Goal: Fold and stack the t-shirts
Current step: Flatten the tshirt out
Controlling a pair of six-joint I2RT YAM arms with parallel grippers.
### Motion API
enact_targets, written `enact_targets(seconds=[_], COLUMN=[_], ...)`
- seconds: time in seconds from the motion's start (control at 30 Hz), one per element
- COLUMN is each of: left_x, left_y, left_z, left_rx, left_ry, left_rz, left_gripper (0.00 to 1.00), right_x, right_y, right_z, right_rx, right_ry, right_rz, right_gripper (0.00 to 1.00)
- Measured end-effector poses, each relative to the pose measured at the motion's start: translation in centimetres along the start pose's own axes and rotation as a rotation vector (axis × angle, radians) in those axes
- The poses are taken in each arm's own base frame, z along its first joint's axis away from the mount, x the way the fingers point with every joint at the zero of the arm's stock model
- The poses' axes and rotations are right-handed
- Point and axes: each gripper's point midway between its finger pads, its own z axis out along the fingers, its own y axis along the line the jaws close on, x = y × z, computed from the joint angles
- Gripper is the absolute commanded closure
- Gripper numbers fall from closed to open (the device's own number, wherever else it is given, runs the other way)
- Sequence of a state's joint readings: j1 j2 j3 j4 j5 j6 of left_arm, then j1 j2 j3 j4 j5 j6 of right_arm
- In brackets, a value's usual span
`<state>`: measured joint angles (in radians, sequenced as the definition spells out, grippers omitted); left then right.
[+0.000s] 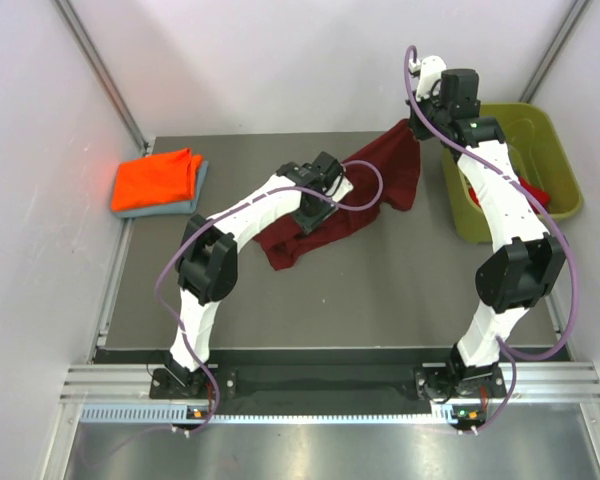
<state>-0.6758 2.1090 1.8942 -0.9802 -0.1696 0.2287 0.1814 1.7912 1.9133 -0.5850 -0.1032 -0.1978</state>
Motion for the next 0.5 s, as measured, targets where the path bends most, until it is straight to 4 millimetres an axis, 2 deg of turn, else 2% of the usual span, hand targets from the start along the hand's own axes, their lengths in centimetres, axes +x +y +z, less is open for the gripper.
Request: enact_targets(seconds=[0.43,0.5], left_x=[0.7,0.74], left_y=[0.79,0.95], left_z=[0.01,-0.01], left_rx=[-0.077,-0.087], left_ry=[0.03,0.032], left_rz=[0.014,0.014], left_gripper=[0.51,0.54], right_x=[-0.01,-0.01], right_y=[0.07,0.07], right_z=[0.0,0.0], right_rx=[-0.004,-0.004], right_ry=[-0.001,-0.001], right_rz=[0.0,0.0], right_gripper=[1.0,1.0])
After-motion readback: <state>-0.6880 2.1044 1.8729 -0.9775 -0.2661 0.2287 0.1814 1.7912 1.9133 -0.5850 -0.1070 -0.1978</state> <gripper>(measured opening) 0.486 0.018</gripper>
